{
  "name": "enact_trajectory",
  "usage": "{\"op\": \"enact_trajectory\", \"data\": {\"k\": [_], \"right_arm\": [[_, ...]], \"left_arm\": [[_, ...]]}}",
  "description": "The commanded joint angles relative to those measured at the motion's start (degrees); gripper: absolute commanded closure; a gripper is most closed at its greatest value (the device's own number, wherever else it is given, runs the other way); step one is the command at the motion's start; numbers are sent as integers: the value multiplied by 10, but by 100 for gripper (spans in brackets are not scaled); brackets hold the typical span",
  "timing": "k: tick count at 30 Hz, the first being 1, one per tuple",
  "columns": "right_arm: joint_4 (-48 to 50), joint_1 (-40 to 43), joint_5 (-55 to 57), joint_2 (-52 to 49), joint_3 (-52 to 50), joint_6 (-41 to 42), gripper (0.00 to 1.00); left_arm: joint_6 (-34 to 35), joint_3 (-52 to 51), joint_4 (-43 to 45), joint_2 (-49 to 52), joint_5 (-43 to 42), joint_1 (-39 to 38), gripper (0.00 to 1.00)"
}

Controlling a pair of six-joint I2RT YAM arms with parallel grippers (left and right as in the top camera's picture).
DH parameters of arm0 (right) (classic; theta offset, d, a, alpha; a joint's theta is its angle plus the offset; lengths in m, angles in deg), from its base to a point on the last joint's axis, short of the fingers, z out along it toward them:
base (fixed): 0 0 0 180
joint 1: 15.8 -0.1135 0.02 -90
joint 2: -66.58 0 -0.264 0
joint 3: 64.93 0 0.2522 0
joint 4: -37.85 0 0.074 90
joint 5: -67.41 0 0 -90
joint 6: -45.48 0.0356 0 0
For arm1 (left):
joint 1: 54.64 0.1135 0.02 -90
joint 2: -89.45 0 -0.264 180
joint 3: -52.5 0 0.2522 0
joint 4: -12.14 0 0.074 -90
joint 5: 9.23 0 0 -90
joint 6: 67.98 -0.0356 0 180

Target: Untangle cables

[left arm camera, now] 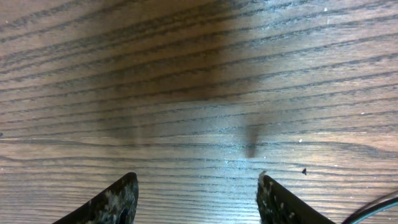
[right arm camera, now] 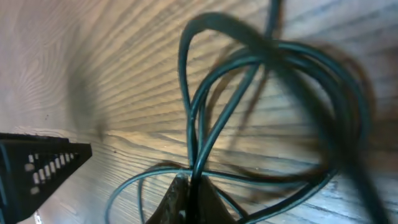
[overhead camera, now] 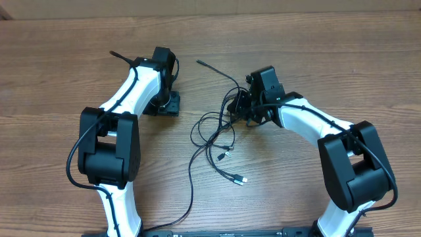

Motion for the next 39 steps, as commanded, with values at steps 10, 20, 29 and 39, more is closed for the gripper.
{"op": "enact_trajectory", "data": {"k": [10, 20, 29, 39], "right_arm": [[-9, 0, -28, 8, -23, 11, 95], [-19, 19, -282, 31, 23, -70, 96], [-268, 19, -259, 74, 145, -219, 96], [-523, 19, -347, 81, 332, -427, 96]], "left_arm": [[0, -3, 0, 6, -7, -1, 39], [-4, -3, -4, 5, -86, 53, 45], [-206, -3, -31, -64, -556, 162, 51], [-353, -3, -94, -196, -596, 113, 41]]}}
